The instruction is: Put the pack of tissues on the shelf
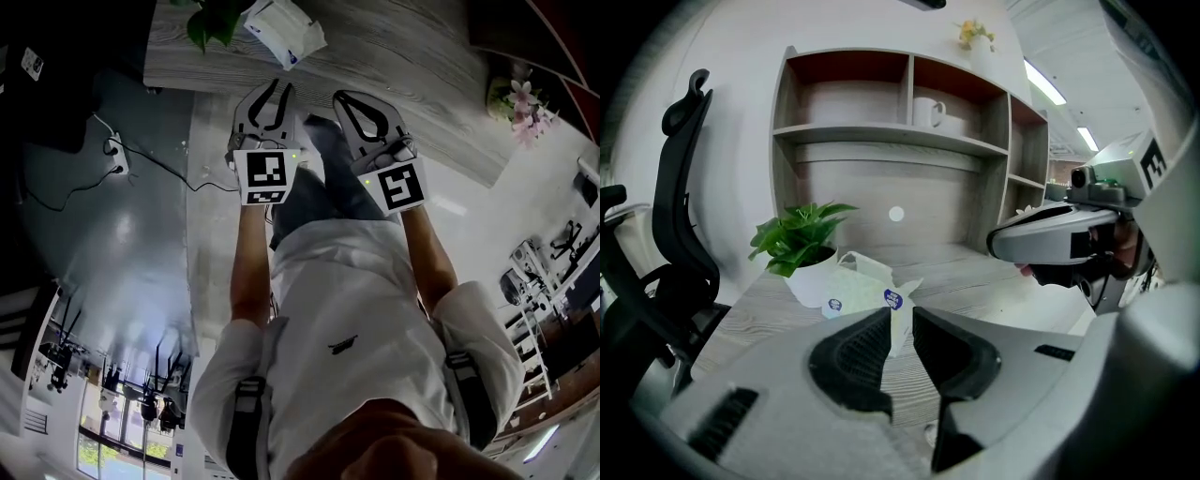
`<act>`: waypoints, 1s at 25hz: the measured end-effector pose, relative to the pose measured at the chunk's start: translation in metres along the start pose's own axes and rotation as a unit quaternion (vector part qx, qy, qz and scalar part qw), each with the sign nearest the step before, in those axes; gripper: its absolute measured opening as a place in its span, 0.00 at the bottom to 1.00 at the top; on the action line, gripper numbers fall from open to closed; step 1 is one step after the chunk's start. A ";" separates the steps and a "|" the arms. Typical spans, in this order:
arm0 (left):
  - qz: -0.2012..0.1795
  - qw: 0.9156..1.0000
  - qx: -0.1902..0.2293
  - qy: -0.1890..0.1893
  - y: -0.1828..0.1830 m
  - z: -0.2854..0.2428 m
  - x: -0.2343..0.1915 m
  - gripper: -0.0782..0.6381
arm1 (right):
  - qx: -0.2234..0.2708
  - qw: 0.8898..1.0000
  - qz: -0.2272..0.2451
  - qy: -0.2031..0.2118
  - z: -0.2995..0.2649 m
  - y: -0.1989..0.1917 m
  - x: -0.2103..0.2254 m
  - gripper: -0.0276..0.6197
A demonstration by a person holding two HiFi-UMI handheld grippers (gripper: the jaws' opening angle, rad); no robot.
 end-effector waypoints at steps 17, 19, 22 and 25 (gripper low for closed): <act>0.009 0.999 -0.032 0.015 -0.027 -0.046 -0.001 0.23 | -0.015 1.000 -0.017 0.007 -0.010 -0.019 0.023 0.09; 0.011 0.999 -0.034 0.016 -0.028 -0.050 -0.002 0.23 | -0.015 1.000 -0.016 0.008 -0.011 -0.019 0.024 0.08; 0.011 0.999 -0.040 0.018 -0.030 -0.053 -0.004 0.21 | -0.016 1.000 -0.017 0.010 -0.013 -0.019 0.026 0.08; 0.009 0.999 -0.041 0.022 -0.028 -0.055 -0.005 0.18 | -0.015 1.000 -0.013 0.012 -0.014 -0.018 0.028 0.08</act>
Point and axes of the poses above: the fingertips, and each gripper's own axes: z backward along the fingers, x to its right, y out of its top, the point moved 9 cm from there along z, backward along the fingers, and after that the axes turned 3 degrees about -z, right-handed, at the moved point
